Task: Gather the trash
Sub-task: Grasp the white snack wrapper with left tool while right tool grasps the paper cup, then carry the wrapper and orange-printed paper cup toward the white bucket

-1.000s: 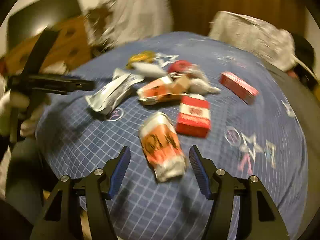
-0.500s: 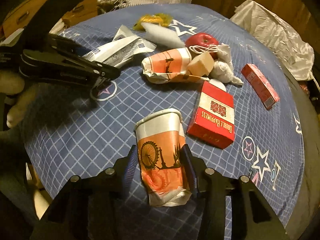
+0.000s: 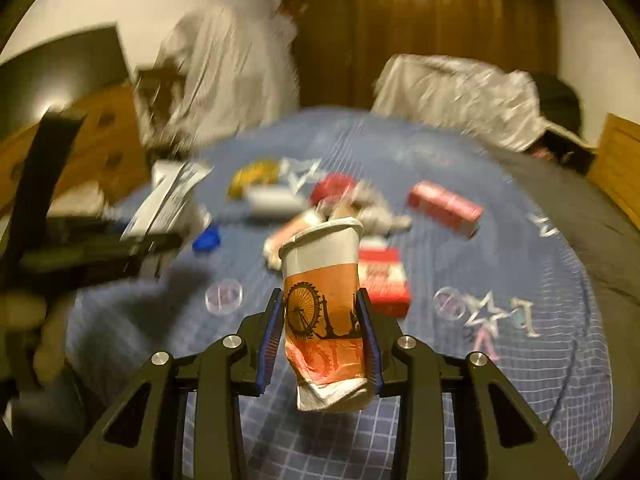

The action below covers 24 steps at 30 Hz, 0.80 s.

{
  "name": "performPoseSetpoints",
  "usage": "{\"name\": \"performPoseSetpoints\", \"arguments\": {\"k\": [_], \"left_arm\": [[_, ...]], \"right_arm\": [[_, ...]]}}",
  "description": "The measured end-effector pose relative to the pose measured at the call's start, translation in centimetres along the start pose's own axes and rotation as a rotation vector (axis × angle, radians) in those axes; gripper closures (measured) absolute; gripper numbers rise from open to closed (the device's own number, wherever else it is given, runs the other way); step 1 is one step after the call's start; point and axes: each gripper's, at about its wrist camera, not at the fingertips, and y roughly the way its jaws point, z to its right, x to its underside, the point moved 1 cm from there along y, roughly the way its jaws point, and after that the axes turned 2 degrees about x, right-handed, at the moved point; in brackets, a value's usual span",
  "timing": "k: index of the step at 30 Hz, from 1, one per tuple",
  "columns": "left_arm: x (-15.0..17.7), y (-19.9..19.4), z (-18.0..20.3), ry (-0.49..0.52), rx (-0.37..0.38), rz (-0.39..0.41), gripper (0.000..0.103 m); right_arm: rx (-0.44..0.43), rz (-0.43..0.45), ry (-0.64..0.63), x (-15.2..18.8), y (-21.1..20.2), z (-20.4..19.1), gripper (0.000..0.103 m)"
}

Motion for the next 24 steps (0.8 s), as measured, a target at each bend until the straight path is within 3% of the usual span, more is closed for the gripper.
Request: {"name": "performPoseSetpoints", "arguments": {"k": [6,11,18,24], "left_arm": [[-0.1,-5.7,1.8,0.009,-0.007,0.164,0.070],[-0.1,-7.9,3.7,0.005,-0.014,0.266,0.070],[0.7,-10.4,5.2,0.024,-0.038,0.401,0.070],[1.2,-10.5,5.5,0.027,-0.032,0.438,0.070]], "right_arm": [[0.084,0.174,0.073,-1.5,-4.8,0.2,0.065],[0.141,0.279,0.128,-1.5,-8.5,0.6,0.065],[0.162,0.350,0.164,-0.3,-11.7,0.5,0.064],[0.162,0.394,0.165,0.3,-13.3,0.7,0.064]]}}
